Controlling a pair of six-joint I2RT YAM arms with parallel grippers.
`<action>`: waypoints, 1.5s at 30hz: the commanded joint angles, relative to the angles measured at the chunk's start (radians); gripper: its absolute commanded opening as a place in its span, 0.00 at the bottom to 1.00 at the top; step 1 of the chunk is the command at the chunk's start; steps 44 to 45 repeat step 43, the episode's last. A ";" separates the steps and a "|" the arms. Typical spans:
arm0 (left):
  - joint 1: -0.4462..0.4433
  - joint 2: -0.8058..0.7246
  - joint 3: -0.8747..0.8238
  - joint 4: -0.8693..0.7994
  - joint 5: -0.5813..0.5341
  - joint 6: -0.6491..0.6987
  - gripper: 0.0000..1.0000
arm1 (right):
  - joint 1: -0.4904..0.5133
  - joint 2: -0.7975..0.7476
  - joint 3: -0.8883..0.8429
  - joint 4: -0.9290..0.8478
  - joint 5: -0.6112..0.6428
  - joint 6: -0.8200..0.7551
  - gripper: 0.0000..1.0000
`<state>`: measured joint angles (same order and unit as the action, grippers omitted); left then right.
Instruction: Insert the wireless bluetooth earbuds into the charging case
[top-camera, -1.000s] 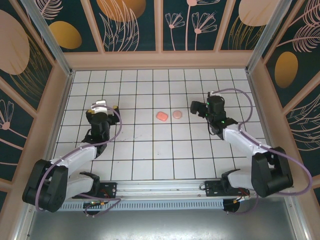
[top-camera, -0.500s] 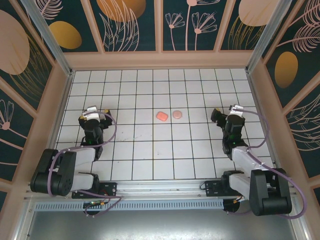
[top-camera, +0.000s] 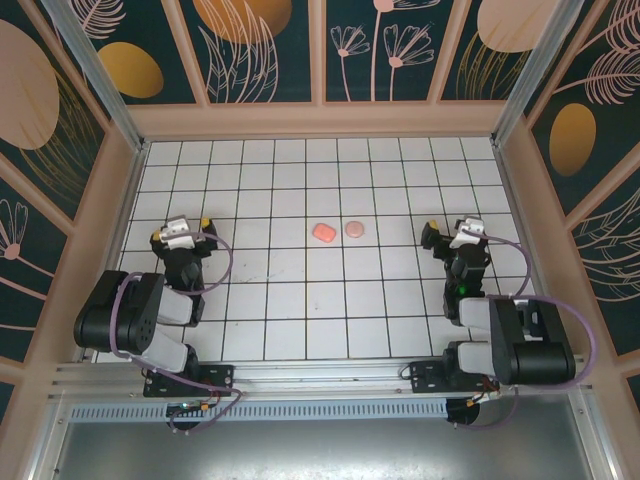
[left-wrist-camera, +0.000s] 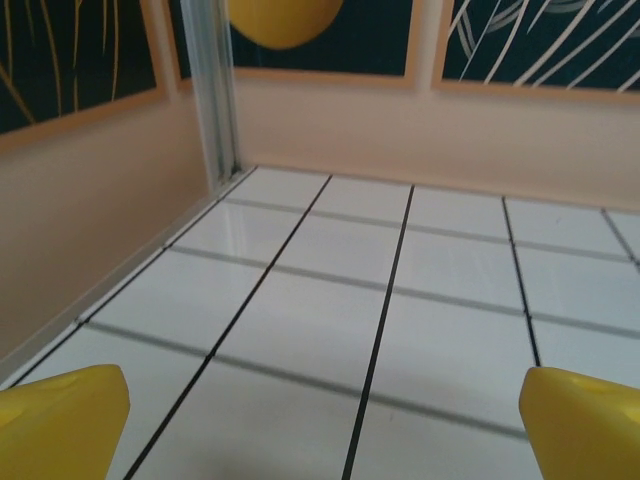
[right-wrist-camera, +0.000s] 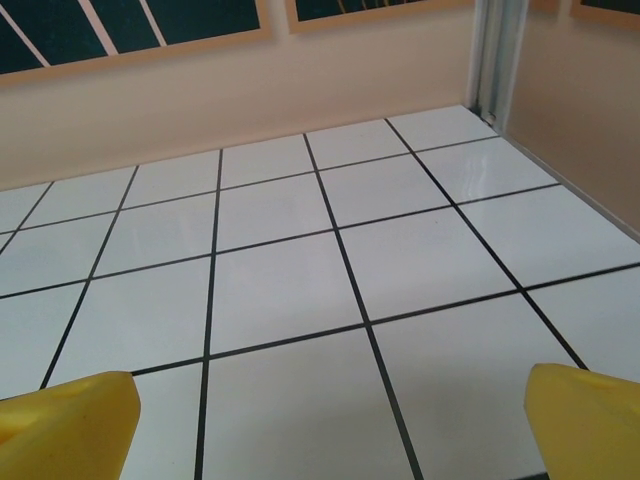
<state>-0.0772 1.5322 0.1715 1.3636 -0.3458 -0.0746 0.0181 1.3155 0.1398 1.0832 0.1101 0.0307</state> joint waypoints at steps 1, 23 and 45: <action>0.021 -0.009 0.037 -0.029 0.044 -0.007 0.99 | -0.020 0.079 0.015 0.191 -0.054 -0.030 0.99; 0.048 -0.012 0.056 -0.074 0.112 -0.014 0.99 | -0.068 0.222 0.100 0.150 -0.184 -0.018 0.99; 0.048 -0.011 0.055 -0.072 0.110 -0.015 0.99 | -0.069 0.223 0.100 0.151 -0.189 -0.019 0.99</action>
